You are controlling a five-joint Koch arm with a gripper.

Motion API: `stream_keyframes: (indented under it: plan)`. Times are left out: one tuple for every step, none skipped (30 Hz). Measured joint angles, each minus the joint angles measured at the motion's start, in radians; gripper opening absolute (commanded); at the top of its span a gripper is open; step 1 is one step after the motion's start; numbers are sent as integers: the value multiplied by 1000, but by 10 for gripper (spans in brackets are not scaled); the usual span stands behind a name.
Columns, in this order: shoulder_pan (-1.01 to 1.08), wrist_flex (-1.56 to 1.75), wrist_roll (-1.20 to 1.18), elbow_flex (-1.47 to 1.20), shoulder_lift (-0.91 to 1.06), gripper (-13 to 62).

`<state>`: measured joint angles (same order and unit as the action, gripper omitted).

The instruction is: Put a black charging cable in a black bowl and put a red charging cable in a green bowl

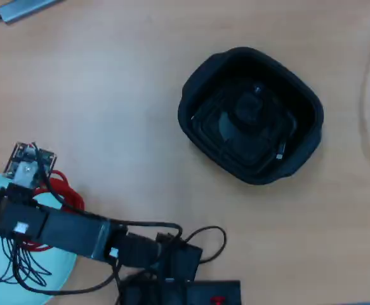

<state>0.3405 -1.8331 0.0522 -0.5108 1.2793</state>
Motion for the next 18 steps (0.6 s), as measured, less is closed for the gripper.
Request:
stream_keyframes:
  plan:
    - [-6,2,0,0,0,-71]
    - [-15,3,2,0,0,-72]
    - [-31,6,2,0,0,-72]
    - [-51,14,2,0,0,-72]
    - [-71,25,2,0,-2,-72]
    - [-92,35,2,0,-5,-72]
    - [-109,49,0,0,-15,-72]
    - [-120,64,2,2,-34,-72]
    - [-127,83,0,2,-57,-72]
    - [-132,106,0,0,-81,-72]
    - [-137,133,2,-2,-103,-72]
    - [-143,164,2,-2,-124,-72]
    - [-150,198,2,-2,-140,-72]
    - [-158,232,2,-2,-156,-72]
    - [-164,261,2,0,-170,-72]
    - [-167,287,2,0,-189,-72]
    - [-169,310,2,0,-209,-72]
    - [-169,327,2,0,-232,-72]
